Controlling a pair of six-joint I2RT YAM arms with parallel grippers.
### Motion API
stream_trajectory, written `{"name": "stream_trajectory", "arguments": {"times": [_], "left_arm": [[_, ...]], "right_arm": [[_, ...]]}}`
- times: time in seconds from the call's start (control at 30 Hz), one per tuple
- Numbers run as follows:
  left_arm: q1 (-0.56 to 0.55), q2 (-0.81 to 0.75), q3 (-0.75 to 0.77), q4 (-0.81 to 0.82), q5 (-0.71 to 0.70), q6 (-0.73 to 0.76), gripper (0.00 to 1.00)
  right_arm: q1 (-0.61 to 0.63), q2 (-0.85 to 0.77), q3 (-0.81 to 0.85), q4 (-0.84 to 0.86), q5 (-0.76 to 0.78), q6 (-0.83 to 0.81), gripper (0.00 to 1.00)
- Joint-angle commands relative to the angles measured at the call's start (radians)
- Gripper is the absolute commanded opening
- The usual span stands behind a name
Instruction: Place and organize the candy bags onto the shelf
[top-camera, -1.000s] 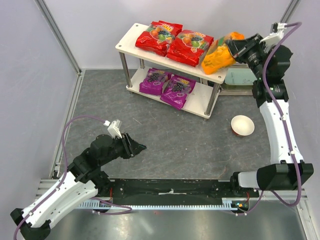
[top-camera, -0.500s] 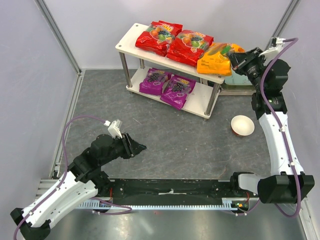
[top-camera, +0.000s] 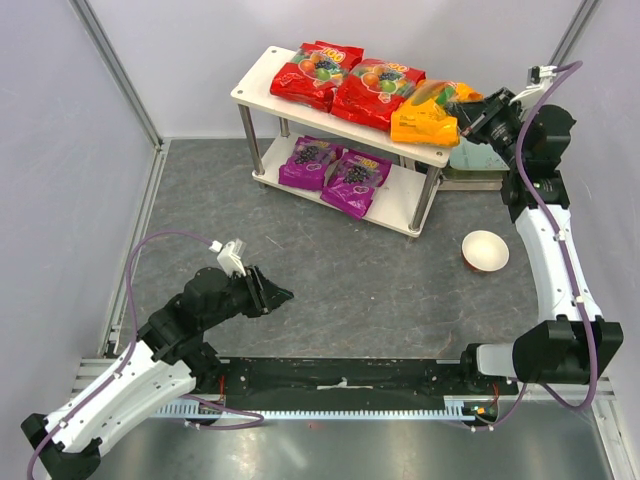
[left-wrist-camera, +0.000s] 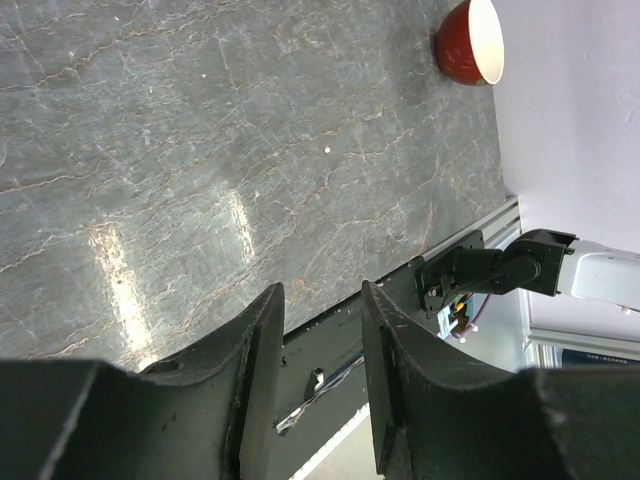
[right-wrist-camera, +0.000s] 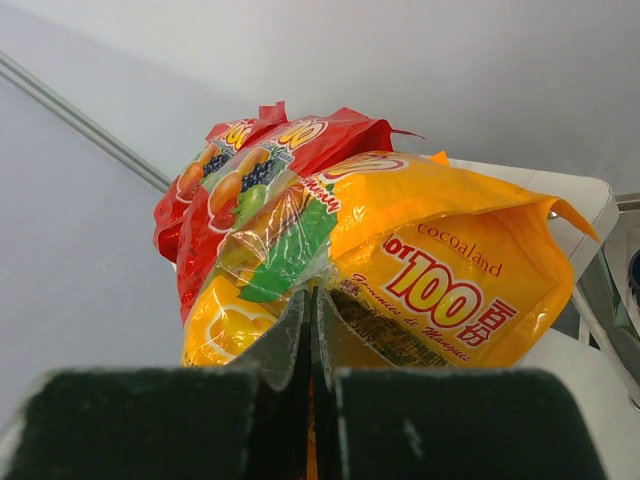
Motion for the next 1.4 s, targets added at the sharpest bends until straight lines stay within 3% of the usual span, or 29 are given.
{"name": "stream_trajectory", "arguments": {"times": [0.0, 0.97, 1.03, 1.07, 1.17, 1.27, 1.37], "left_arm": [[-0.002, 0.008, 0.025, 0.022, -0.001, -0.001, 0.44], [-0.002, -0.020, 0.012, 0.015, -0.004, -0.013, 0.44], [-0.002, -0.016, 0.011, 0.015, -0.002, -0.013, 0.44], [-0.002, -0.016, 0.011, 0.015, -0.002, -0.013, 0.44], [-0.002, -0.021, 0.006, 0.016, -0.002, -0.016, 0.47], [-0.002, -0.024, 0.005, 0.013, -0.002, -0.018, 0.50], [-0.002, -0.021, 0.006, 0.013, -0.006, -0.018, 0.53]], "right_arm": [[0.006, 0.035, 0.016, -0.076, -0.038, -0.028, 0.00], [0.126, 0.094, 0.036, -0.047, 0.126, -0.009, 0.00], [0.125, 0.071, 0.032, -0.053, 0.141, -0.035, 0.08], [0.125, 0.060, 0.027, -0.053, 0.149, -0.043, 0.25], [0.112, 0.014, 0.018, -0.099, 0.173, -0.068, 0.52], [0.094, -0.040, 0.007, -0.120, 0.198, -0.082, 0.65], [0.079, -0.090, 0.001, -0.143, 0.222, -0.101, 0.72]]}}
